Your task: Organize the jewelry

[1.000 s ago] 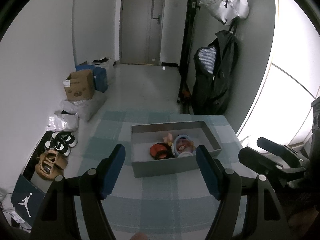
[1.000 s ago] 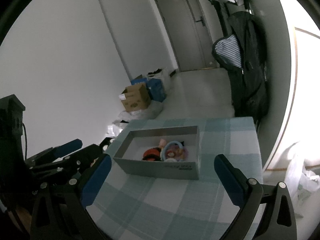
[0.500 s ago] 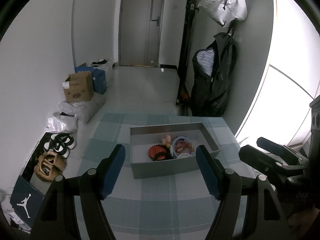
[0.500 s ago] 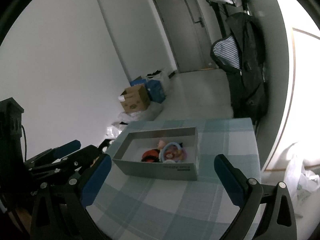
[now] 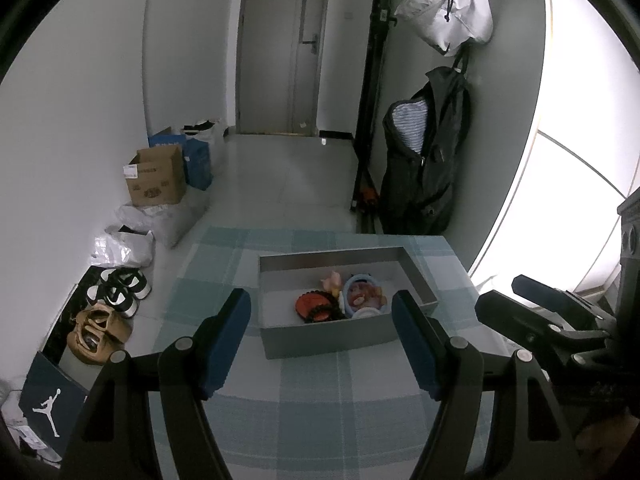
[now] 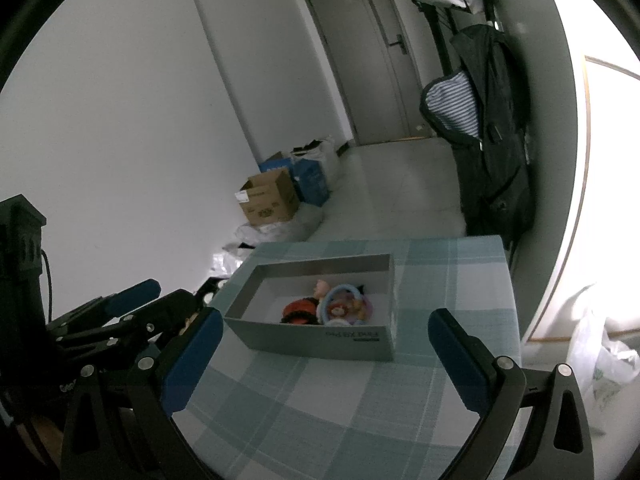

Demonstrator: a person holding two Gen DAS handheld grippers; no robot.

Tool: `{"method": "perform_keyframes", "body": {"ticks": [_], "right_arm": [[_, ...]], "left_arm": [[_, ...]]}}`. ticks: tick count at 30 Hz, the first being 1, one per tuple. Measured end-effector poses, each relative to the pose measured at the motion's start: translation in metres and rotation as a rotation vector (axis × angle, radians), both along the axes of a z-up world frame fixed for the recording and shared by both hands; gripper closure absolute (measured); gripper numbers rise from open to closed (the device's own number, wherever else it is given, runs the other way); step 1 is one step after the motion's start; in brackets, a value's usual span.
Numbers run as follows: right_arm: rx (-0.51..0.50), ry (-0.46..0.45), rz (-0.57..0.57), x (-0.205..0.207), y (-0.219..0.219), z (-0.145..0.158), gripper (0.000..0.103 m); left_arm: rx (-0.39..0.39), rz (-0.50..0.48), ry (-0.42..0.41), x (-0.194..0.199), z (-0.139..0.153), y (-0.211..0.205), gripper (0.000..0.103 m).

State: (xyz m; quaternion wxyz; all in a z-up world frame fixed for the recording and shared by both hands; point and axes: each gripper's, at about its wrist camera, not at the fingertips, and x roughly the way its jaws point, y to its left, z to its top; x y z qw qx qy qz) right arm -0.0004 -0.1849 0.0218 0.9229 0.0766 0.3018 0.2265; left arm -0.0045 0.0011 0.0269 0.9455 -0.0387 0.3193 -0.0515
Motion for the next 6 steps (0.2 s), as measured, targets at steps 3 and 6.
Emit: {"method": "perform_keyframes", "body": {"ticks": [3, 6], "right_arm": [[-0.001, 0.0, 0.0, -0.0001, -0.0002, -0.0001, 0.0], [0.0, 0.002, -0.001, 0.0008, -0.0008, 0.0001, 0.0]], "left_arm": [[-0.001, 0.004, -0.006, 0.0, -0.0003, 0.0008, 0.034], [-0.011, -0.003, 0.024, 0.0046, -0.004, 0.0007, 0.034]]}}
